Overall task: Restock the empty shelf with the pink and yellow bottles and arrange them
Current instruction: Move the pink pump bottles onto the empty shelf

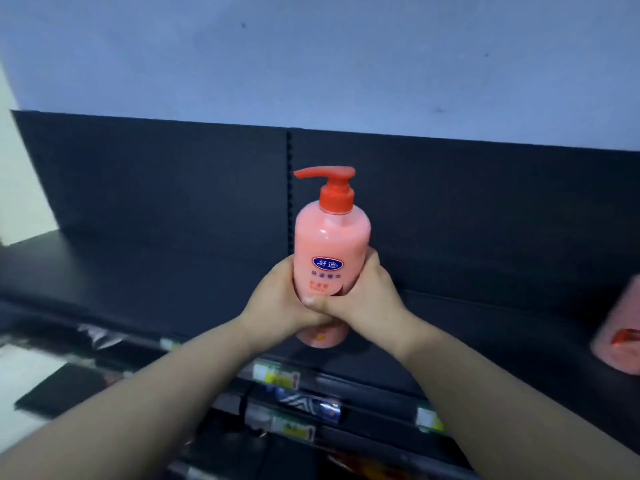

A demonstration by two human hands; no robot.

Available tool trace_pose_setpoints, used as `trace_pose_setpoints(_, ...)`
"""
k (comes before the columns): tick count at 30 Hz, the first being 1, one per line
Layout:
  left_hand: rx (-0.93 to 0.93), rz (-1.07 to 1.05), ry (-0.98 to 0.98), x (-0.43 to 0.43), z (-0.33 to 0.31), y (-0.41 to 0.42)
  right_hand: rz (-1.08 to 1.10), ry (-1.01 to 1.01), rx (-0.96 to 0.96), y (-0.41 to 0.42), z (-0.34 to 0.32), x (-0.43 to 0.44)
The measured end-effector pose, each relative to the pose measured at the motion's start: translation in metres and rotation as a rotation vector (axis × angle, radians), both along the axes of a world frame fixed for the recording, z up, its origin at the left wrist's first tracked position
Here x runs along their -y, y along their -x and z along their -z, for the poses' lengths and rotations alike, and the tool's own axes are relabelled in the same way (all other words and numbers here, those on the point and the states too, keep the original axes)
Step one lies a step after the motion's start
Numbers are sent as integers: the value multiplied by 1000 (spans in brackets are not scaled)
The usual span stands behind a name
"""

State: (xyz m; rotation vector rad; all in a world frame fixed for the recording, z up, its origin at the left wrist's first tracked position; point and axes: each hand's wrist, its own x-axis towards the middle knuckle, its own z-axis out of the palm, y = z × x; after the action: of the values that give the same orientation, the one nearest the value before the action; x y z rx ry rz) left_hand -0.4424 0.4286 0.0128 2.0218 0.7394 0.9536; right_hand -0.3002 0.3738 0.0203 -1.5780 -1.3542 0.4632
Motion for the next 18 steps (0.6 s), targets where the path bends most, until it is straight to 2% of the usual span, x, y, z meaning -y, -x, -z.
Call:
trace_pose_setpoints(8,-43,-268,16,-46,20,87,-211,93,40,79,13,-81)
trace_pose_setpoints(18,-51,-366,34,-116,25,88,-299,105,42,79,18,-163)
